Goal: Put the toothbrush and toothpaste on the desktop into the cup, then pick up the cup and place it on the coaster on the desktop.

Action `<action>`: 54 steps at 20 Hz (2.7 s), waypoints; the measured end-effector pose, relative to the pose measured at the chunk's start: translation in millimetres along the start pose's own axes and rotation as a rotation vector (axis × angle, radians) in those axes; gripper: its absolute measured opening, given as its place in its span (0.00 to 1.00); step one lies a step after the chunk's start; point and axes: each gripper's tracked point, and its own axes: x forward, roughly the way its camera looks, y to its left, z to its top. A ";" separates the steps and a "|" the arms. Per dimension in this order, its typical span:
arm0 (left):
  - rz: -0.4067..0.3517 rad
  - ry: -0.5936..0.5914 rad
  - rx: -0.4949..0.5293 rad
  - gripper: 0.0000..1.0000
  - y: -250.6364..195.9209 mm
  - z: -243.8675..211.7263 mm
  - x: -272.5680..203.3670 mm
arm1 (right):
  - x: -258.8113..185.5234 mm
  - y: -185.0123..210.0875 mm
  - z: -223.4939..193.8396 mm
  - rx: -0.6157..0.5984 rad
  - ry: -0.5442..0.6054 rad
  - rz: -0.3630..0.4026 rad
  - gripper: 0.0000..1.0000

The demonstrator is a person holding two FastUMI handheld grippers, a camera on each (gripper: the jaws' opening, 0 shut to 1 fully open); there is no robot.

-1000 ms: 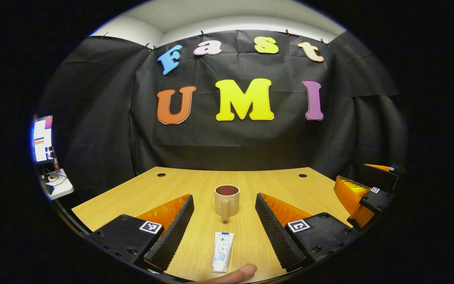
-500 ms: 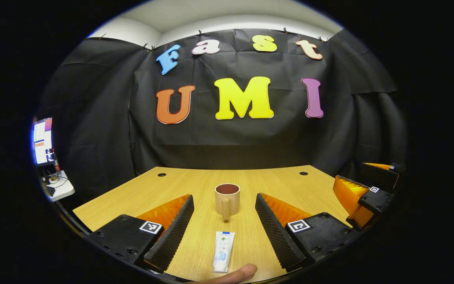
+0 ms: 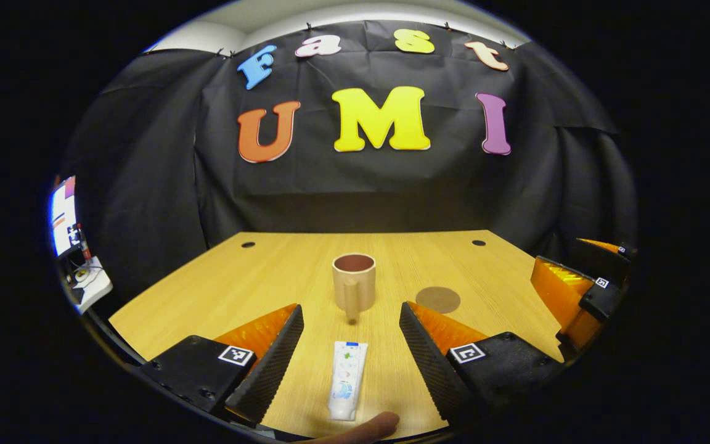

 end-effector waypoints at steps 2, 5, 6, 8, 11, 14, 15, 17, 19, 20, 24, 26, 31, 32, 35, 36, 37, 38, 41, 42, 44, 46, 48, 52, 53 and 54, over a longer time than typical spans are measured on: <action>-0.023 0.116 -0.022 1.00 -8.4 -29.1 9.5 | 5.4 -3.0 -7.8 0.000 0.025 -0.006 0.95; 0.000 0.237 -0.003 1.00 -4.0 -57.1 16.8 | 9.9 -3.4 -18.0 0.009 0.057 -0.001 0.95; -0.018 0.269 -0.011 1.00 -7.2 -65.6 17.8 | 10.7 -3.9 -20.9 0.010 0.065 0.002 0.95; -0.044 0.328 -0.028 1.00 -10.3 -85.7 15.2 | 13.1 -5.3 -26.4 0.005 0.080 0.002 0.95; -0.010 0.357 -0.037 1.00 -0.6 -97.1 11.3 | 17.4 -4.3 -34.4 0.016 0.102 0.008 0.95; -0.025 0.341 0.002 1.00 -3.4 -91.0 7.1 | 19.6 2.6 -44.2 0.030 0.143 0.033 0.95; -0.031 0.339 0.015 1.00 -3.0 -94.0 5.9 | 19.7 2.3 -45.9 0.030 0.150 0.033 0.95; -0.038 0.350 0.024 1.00 -1.3 -102.7 1.6 | 19.9 0.4 -44.4 0.026 0.145 0.025 0.95; -0.049 0.383 0.017 1.00 0.5 -115.5 -0.2 | 20.1 1.4 -44.2 0.031 0.139 0.023 0.95; -0.045 0.400 0.008 0.98 2.4 -119.5 -0.1 | 20.8 2.6 -45.1 0.034 0.142 0.027 0.95; -0.026 0.443 -0.016 0.86 6.8 -125.2 0.4 | 21.4 8.4 -49.4 0.018 0.152 0.034 0.95; -0.020 0.442 0.003 0.82 11.0 -126.5 0.9 | 20.4 7.4 -49.3 0.012 0.148 0.032 0.95; -0.062 0.385 0.031 0.58 9.5 -126.1 3.4 | 22.6 5.1 -49.9 0.023 0.145 0.027 0.95; -0.068 0.373 0.036 0.49 8.8 -125.5 6.9 | 23.2 6.7 -51.2 0.027 0.152 0.030 0.95; -0.070 0.350 0.059 0.50 10.1 -123.5 5.8 | 25.5 11.9 -62.4 0.030 0.185 0.033 0.95; -0.065 0.347 0.053 0.43 11.3 -124.1 6.5 | 26.1 14.6 -66.8 0.029 0.201 0.034 0.95; -0.059 0.344 0.047 0.42 11.0 -123.8 6.5 | 26.4 18.5 -73.3 0.028 0.219 0.040 0.95; -0.055 0.340 0.041 0.41 11.1 -122.5 7.3 | 27.7 22.3 -78.7 0.023 0.236 0.048 0.95; -0.074 0.306 0.021 0.41 6.9 -121.0 7.1 | 28.6 28.7 -102.3 0.023 0.297 0.049 0.96; -0.056 0.279 0.032 0.41 9.6 -114.2 6.5 | 29.5 29.9 -111.0 0.027 0.327 0.048 0.95; -0.001 0.197 0.061 0.41 19.5 -92.9 2.2 | 30.2 34.2 -129.2 0.046 0.390 0.052 0.95; 0.045 0.111 0.082 0.41 29.1 -70.2 -0.2 | 29.7 43.2 -146.5 0.061 0.455 0.075 0.94; 0.060 0.054 0.075 0.41 30.6 -58.4 -0.7 | 31.0 46.3 -157.2 0.035 0.477 0.077 0.96; 0.039 0.035 0.064 0.40 27.6 -54.9 -0.4 | 31.0 60.4 -178.0 0.053 0.547 0.102 0.87; 0.038 0.037 0.068 0.41 26.6 -56.1 -1.7 | 29.7 61.5 -181.5 0.070 0.563 0.107 0.81; 0.033 0.041 0.072 0.41 25.1 -57.8 -1.6 | 34.5 57.9 -177.1 0.081 0.545 0.085 0.78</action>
